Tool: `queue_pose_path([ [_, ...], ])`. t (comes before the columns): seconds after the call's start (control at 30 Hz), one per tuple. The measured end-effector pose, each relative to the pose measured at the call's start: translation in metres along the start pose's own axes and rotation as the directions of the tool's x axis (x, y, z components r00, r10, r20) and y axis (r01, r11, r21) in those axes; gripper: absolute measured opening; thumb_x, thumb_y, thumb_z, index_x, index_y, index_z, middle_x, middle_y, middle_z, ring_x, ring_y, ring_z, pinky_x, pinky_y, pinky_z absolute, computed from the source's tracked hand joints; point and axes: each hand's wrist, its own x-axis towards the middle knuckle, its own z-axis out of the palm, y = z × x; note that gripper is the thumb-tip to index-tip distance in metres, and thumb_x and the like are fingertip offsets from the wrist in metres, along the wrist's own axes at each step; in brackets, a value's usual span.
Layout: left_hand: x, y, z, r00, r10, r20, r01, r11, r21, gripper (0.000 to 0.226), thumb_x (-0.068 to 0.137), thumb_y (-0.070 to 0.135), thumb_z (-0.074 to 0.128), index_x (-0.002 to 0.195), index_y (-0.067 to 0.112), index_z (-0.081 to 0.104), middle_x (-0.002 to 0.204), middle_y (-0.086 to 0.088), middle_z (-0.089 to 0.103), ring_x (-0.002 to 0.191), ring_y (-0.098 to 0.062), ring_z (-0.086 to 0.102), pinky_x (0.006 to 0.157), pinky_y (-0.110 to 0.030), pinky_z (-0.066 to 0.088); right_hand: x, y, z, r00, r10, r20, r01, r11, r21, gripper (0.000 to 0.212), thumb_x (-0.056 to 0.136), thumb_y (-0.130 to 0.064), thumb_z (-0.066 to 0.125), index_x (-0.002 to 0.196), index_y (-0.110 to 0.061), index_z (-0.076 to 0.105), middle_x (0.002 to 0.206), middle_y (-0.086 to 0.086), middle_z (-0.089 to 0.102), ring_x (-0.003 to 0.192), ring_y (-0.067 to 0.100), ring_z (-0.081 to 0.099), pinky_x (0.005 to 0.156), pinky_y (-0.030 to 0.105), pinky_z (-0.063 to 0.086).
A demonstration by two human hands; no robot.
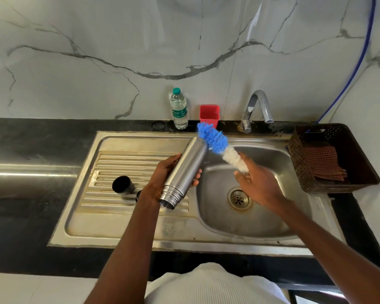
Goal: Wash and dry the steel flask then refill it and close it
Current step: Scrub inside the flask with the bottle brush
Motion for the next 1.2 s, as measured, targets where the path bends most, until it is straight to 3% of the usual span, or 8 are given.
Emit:
queue_pose_path([
  [0.13,0.005,-0.003,0.007,0.999,-0.004,-0.043,0.007,0.997,0.077,0.071,0.097,0.041,0.060,0.150,-0.006,0.047,0.122,-0.031,0.062,0.098,-0.042,0.070,0.081,-0.049,0.063,-0.001,0.003,-0.001,0.980,-0.020,-0.196,0.032,0.998,0.059,0.043,0.102,-0.055,0.046,0.140,-0.037,0.051,0.096,-0.001,0.075,0.085,0.027,0.072,0.074,0.042,0.058],
  [0.37,0.016,-0.010,0.013,0.980,0.096,-0.174,-0.025,0.928,0.372,0.061,0.079,0.025,0.069,0.136,0.008,0.060,0.114,-0.025,0.067,0.096,-0.040,0.069,0.081,-0.043,0.059,-0.006,-0.015,0.002,0.947,-0.305,-0.100,0.278,0.936,-0.217,0.042,0.097,-0.040,0.064,0.138,-0.034,0.056,0.131,-0.005,0.047,0.083,0.027,0.069,0.066,0.043,0.059],
  [0.5,0.020,-0.004,0.018,0.950,0.241,-0.198,-0.070,0.783,0.618,0.064,0.073,0.025,0.075,0.136,0.035,0.065,0.115,-0.013,0.074,0.094,-0.030,0.070,0.083,-0.040,0.056,0.012,-0.018,-0.016,0.965,-0.216,-0.149,0.183,0.960,-0.210,0.041,0.099,-0.036,0.061,0.139,-0.033,0.054,0.139,-0.018,0.051,0.101,0.024,0.069,0.079,0.040,0.057],
  [0.63,0.020,-0.004,0.020,0.905,0.359,-0.229,-0.089,0.686,0.723,0.062,0.064,0.029,0.084,0.124,0.021,0.069,0.105,-0.012,0.077,0.086,-0.029,0.072,0.071,-0.036,0.057,0.002,-0.022,-0.016,0.936,-0.339,-0.092,0.294,0.900,-0.323,0.047,0.099,-0.038,0.061,0.145,-0.037,0.053,0.145,-0.021,0.052,0.095,0.025,0.072,0.076,0.039,0.059],
  [0.7,0.018,-0.002,0.021,0.892,0.387,-0.235,-0.097,0.670,0.736,0.062,0.064,0.030,0.086,0.124,0.019,0.070,0.107,-0.013,0.077,0.085,-0.027,0.073,0.069,-0.035,0.058,0.007,-0.024,-0.019,0.957,-0.231,-0.173,0.184,0.951,-0.250,0.044,0.099,-0.036,0.061,0.143,-0.037,0.054,0.142,-0.021,0.054,0.102,0.024,0.070,0.082,0.039,0.056],
  [0.97,0.009,-0.007,0.012,0.969,0.125,-0.213,-0.080,0.975,0.206,0.067,0.086,0.031,0.068,0.140,-0.006,0.056,0.134,-0.036,0.061,0.117,-0.045,0.063,0.084,-0.044,0.062,0.001,-0.023,-0.004,0.962,-0.159,-0.221,0.154,0.987,-0.042,0.045,0.095,-0.029,0.067,0.138,-0.037,0.060,0.132,-0.018,0.062,0.106,0.020,0.067,0.080,0.034,0.052],
  [1.07,0.011,-0.012,0.015,0.982,0.126,-0.142,-0.131,0.991,-0.023,0.061,0.088,0.037,0.066,0.135,-0.002,0.060,0.126,-0.027,0.068,0.101,-0.040,0.071,0.080,-0.049,0.064,-0.013,-0.019,0.011,0.922,-0.349,-0.166,0.359,0.933,0.033,0.045,0.094,-0.031,0.067,0.138,-0.034,0.062,0.131,-0.015,0.065,0.099,0.016,0.070,0.080,0.030,0.055],
  [1.2,0.014,-0.018,0.019,0.973,0.225,-0.048,-0.230,0.949,-0.217,0.076,0.047,0.034,0.106,0.110,0.003,0.078,0.121,-0.021,0.072,0.100,-0.040,0.076,0.079,-0.057,0.064,-0.019,-0.008,0.010,0.859,-0.490,-0.147,0.507,0.852,0.130,0.044,0.094,-0.025,0.070,0.138,-0.027,0.064,0.132,-0.014,0.065,0.108,0.009,0.068,0.086,0.034,0.058],
])
